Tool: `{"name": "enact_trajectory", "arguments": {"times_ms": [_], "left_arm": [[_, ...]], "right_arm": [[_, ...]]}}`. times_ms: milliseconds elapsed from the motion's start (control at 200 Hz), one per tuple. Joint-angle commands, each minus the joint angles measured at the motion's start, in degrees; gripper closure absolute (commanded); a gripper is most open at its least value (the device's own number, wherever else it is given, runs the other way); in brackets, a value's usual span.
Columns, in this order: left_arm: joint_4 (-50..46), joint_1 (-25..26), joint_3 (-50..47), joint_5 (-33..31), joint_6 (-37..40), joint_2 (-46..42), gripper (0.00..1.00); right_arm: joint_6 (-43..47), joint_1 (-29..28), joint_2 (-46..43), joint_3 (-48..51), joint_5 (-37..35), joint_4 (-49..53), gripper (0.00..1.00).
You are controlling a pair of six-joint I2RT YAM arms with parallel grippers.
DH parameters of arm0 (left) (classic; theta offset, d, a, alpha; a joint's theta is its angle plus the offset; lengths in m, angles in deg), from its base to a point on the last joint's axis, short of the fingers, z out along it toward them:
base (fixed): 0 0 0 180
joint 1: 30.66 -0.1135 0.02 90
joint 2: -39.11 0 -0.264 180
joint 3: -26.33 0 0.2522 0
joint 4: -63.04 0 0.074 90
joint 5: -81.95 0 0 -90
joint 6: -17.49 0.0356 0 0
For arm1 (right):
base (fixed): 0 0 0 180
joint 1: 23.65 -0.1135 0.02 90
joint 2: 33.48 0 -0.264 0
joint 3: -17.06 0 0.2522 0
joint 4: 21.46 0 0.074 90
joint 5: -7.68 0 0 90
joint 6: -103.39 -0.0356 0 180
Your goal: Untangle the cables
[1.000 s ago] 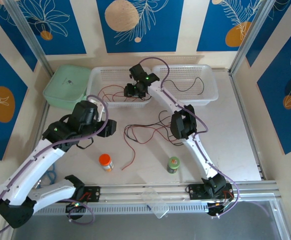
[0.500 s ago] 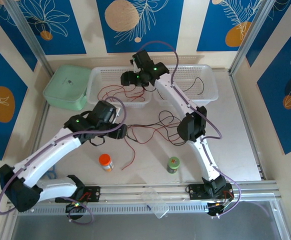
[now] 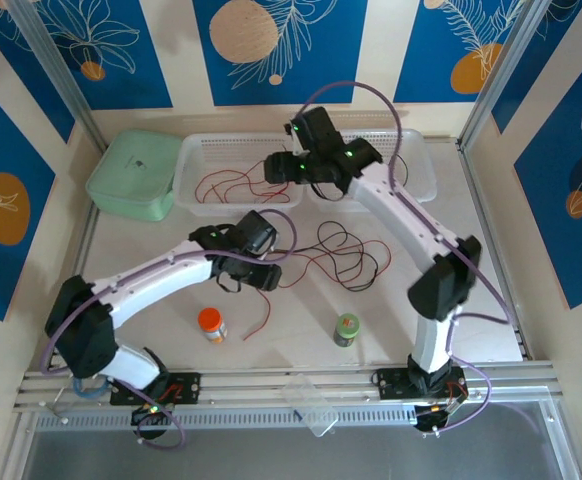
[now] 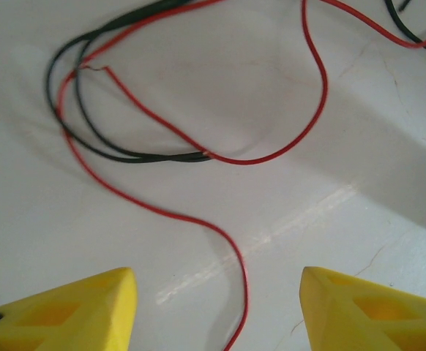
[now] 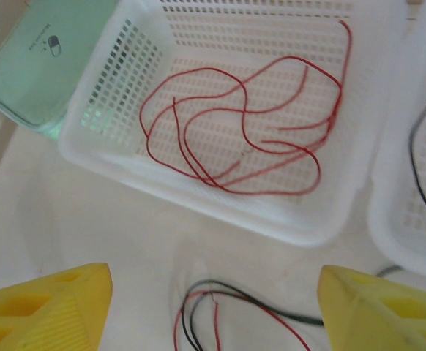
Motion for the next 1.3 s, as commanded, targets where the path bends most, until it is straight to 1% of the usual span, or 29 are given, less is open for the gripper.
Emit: {"name": "enact_trajectory", "arguments": {"times_ms": [0, 65, 175, 325, 410, 430, 450, 475, 490, 525, 560, 605, 835, 1015, 1296], "left_arm": [[2.87, 1.4, 2.47, 2.21, 1.4, 3.23, 0.4], [2.93, 1.54, 2.89, 1.05, 0.98, 5.26, 0.41], [2.69, 1.37, 3.68, -4.22, -0.43, 8.44, 0.42], [1.69, 0.01, 6.2, -9.31, -2.48, 13.61, 0.49], [1.56, -1.47, 6.94, -10.99, -3.87, 15.7, 0.6], [1.69, -1.88, 6.85, -11.25, -4.19, 15.98, 0.62], [1.88, -2.3, 6.79, -11.47, -4.51, 16.13, 0.65], [2.2, -2.77, 6.46, -11.7, -4.9, 16.31, 0.66], [2.45, -3.05, 6.32, -11.87, -5.12, 16.33, 0.69], [2.98, -3.64, 5.85, -12.18, -5.49, 16.33, 0.71], [3.53, -4.31, 5.4, -12.43, -5.89, 16.24, 0.77], [4.28, -5.05, 4.8, -12.6, -6.27, 16.09, 0.81], [6.97, -7.37, 3.33, -13.07, -7.04, 16.65, 0.85], [9.49, -9.05, 1.55, -13.26, -7.38, 17.46, 0.85], [10.66, -9.76, 1.39, -12.56, -7.09, 20.06, 0.83]], "right_arm": [[-1.7, 0.99, -8.26, 8.18, -2.35, -5.41, 0.25], [-2.63, 1.84, -12.42, 13.26, -1.96, -6.3, 0.26], [-3.84, 3.06, -18.5, 20.72, -1.77, -7.15, 0.26], [-5.37, 4.38, -24.97, 28.8, -1.86, -7.35, 0.27], [-6.07, 5.19, -28.03, 32.21, -1.94, -7.26, 0.27], [-6.23, 5.3, -28.55, 32.92, -1.92, -7.18, 0.27], [-6.36, 5.51, -29.16, 33.61, -1.97, -7.11, 0.27], [-6.49, 5.7, -29.81, 34.32, -1.95, -7.02, 0.27], [-6.53, 5.85, -30.15, 34.73, -1.91, -7.0, 0.27], [-6.67, 6.11, -30.93, 35.46, -1.97, -6.92, 0.27], [-6.79, 6.38, -31.63, 36.17, -1.92, -6.83, 0.27], [-6.88, 6.68, -32.27, 36.89, -1.87, -6.82, 0.27], [-7.24, 7.31, -32.85, 38.02, -1.07, -7.0, 0.28], [-7.09, 7.4, -32.82, 38.19, -0.81, -6.91, 0.28], [-7.24, 7.53, -32.9, 38.54, -0.47, -6.82, 0.28]]}}
